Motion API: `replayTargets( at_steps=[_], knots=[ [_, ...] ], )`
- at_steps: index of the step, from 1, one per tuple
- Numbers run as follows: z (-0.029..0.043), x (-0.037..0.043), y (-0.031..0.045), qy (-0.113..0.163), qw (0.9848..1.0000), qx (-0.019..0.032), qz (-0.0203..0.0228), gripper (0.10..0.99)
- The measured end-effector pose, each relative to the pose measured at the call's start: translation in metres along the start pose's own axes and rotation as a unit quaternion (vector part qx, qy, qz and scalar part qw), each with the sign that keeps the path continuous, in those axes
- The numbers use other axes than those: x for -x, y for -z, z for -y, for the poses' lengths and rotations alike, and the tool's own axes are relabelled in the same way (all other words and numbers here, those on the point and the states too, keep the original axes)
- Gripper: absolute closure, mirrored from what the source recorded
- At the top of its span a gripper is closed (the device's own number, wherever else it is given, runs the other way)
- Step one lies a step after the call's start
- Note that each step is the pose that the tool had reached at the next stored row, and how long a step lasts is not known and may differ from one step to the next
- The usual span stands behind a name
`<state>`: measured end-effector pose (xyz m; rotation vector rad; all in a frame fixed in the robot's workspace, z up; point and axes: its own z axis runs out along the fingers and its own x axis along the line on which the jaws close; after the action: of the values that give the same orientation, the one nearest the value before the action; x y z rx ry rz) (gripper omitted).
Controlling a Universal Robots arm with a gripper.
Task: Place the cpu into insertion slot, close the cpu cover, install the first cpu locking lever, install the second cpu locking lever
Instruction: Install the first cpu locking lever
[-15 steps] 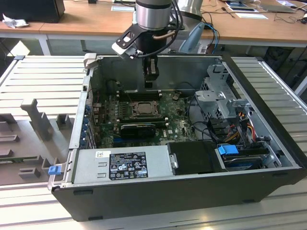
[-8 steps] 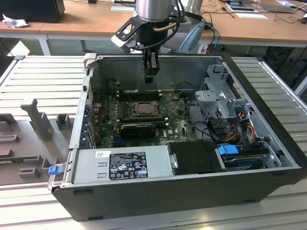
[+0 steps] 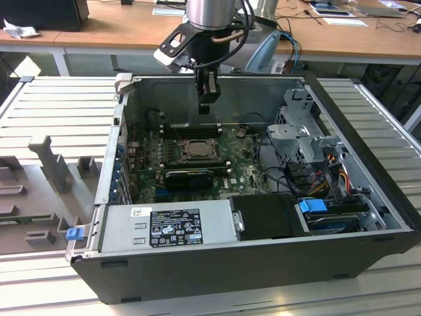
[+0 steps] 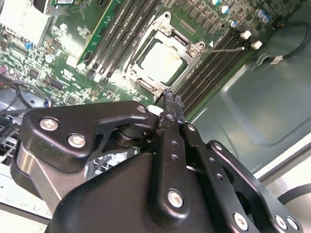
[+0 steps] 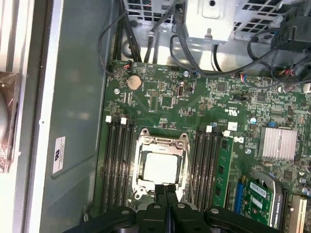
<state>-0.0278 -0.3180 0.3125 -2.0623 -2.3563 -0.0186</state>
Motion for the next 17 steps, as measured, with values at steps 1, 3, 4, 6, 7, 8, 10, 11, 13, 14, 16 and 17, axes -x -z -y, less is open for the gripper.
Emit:
replayTargets(
  at_steps=[1,3,4,6,7,8,10,11,13,14,16,17],
  knots=[
    [0.0000,0.0000,0.0001,0.006,1.0000,-0.0002,0.0000,0.980],
    [0.0001,0.0000,0.0001,0.017,0.9999,-0.0004,0.0001,0.980],
    [0.0001,0.0000,0.0001,0.026,0.9997,-0.0005,0.0000,0.980],
    [0.0001,0.0000,0.0001,0.033,0.9994,-0.0006,0.0000,0.980],
    [0.0001,0.0000,0.0001,0.036,0.9994,-0.0007,0.0000,0.980],
    [0.0001,0.0000,0.0001,0.039,0.9992,-0.0007,0.0000,0.980],
    [0.0001,0.0000,0.0001,0.044,0.9990,-0.0008,0.0000,0.980],
    [0.0001,0.0000,0.0001,0.046,0.9990,-0.0008,0.0000,0.980],
    [0.0001,0.0000,0.0001,0.052,0.9987,-0.0009,-0.0001,0.980],
    [0.0001,0.0000,0.0001,0.055,0.9985,-0.0009,-0.0001,0.980],
    [0.0001,0.0000,0.0001,0.059,0.9983,-0.0010,-0.0001,0.980],
    [0.0001,0.0000,0.0001,0.060,0.9982,-0.0010,-0.0001,0.980]
  ],
)
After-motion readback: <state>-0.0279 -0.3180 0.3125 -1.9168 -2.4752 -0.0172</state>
